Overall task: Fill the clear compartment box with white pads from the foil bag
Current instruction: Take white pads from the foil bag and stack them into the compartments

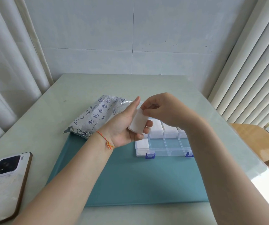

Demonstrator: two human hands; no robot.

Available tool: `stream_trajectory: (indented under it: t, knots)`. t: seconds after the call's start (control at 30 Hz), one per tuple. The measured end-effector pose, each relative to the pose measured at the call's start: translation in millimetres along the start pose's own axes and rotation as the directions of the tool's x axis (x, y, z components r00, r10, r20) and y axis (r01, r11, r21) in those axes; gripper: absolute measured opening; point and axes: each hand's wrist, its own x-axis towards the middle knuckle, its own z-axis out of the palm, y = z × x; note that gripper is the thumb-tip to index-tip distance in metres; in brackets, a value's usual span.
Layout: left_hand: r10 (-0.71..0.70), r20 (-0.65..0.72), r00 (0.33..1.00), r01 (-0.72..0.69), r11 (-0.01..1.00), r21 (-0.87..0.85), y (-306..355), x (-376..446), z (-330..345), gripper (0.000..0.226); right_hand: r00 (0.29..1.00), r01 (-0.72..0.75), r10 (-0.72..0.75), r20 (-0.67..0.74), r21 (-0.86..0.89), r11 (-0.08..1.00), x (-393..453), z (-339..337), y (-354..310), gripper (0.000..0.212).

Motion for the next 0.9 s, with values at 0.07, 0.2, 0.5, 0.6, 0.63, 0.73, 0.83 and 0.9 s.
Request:
stream_trajectory:
  t: [0.07, 0.2, 0.5, 0.6, 0.63, 0.73, 0.83, 0.9]
  knots:
    - [0.016, -0.008, 1.000, -0.016, 1.000, 0.010, -0.3, 0.7, -0.6, 0.047, 1.000, 0.010, -0.010, -0.013, 0.006, 1.000, 0.0, 1.8, -1.6, 0.015]
    - [0.018, 0.001, 1.000, -0.018, 1.000, 0.021, -0.8, 0.8, -1.4, 0.046, 0.999, 0.035, -0.035, -0.035, 0.009, 0.999, 0.7, 3.7, -1.4, 0.013]
    - [0.012, -0.131, 0.991, -0.039, 0.978, -0.206, -1.7, 6.3, -4.3, 0.052, 0.992, 0.123, -0.124, -0.016, -0.035, 0.992, -6.3, -0.1, -3.3, 0.057]
    - [0.024, -0.101, 0.995, -0.051, 0.960, -0.275, -1.0, 5.3, -2.8, 0.049, 0.984, 0.138, -0.129, 0.120, -0.069, 0.988, -11.2, 14.4, -13.6, 0.087]
    - [0.019, -0.092, 0.996, -0.044, 0.960, -0.276, -0.7, 4.6, -2.8, 0.050, 0.982, 0.148, -0.135, 0.129, -0.097, 0.984, -11.5, 19.4, -15.3, 0.091]
    - [0.020, -0.061, 0.998, -0.035, 0.966, -0.256, -0.1, 3.1, -4.6, 0.055, 0.983, 0.165, -0.151, 0.105, -0.139, 0.977, -11.4, 24.3, -19.3, 0.091]
    - [0.046, -0.017, 0.999, -0.049, 0.974, -0.221, 0.1, 2.1, -4.3, 0.056, 0.987, 0.163, -0.157, 0.045, -0.188, 0.969, -10.6, 24.3, -22.0, 0.081]
    - [0.046, -0.020, 0.999, -0.049, 0.978, -0.200, -0.1, 1.4, -2.6, 0.056, 0.985, 0.169, -0.170, 0.017, -0.214, 0.962, -9.5, 27.2, -21.6, 0.077]
